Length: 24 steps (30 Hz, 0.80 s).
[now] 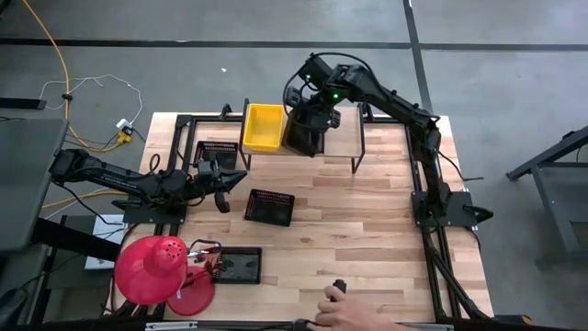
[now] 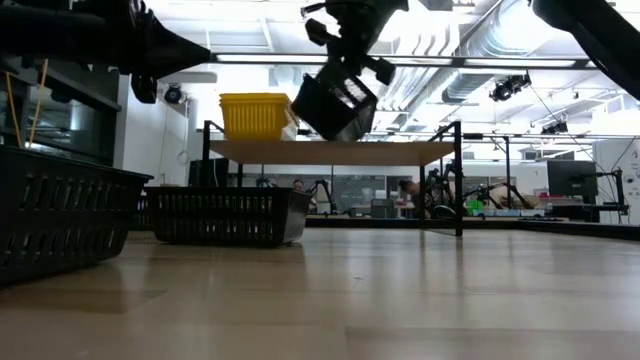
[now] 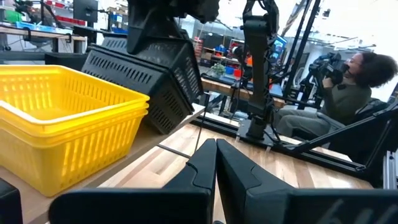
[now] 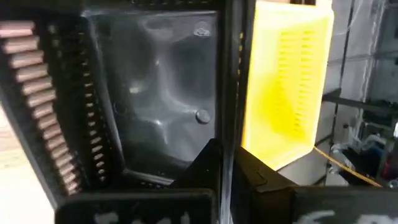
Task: Stack baskets on shelf by color
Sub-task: Stack the black bin on the black bin on the shelf
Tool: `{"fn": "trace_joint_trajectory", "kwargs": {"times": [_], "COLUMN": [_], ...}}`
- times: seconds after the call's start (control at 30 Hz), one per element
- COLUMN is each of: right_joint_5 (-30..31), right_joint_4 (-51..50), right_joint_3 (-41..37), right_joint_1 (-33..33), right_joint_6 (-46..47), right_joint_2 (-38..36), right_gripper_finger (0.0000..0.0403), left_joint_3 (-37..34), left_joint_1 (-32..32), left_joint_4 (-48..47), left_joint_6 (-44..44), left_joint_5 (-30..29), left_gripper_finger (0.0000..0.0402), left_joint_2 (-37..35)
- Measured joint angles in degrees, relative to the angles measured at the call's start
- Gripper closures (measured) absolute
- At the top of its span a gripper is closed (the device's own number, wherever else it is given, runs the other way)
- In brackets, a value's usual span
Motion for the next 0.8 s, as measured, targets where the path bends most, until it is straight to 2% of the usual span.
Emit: {"fn": "trace_joint_trajectory", "kwargs": {"times": [0.3, 0.8], "right_joint_5": [1.3, 1.5], "right_joint_4": [1.0, 1.1], "right_joint_3": [0.0, 0.0], "right_joint_1": [-0.1, -0.1], "right_joint_6": [1.9, 10.3], "right_joint_2": [0.0, 0.0], "right_gripper_finger": [0.0403, 0.0402], "left_joint_3": [0.0, 0.0], "left_joint_1": [0.0, 0.0], "left_joint_4": [-0.5, -0.5], "left_joint_6": [0.0, 0.0], "left_joint_5": [0.0, 0.0], "left_gripper_finger": [0.0401, 0.0402], "left_joint_2": [0.0, 0.0]}}
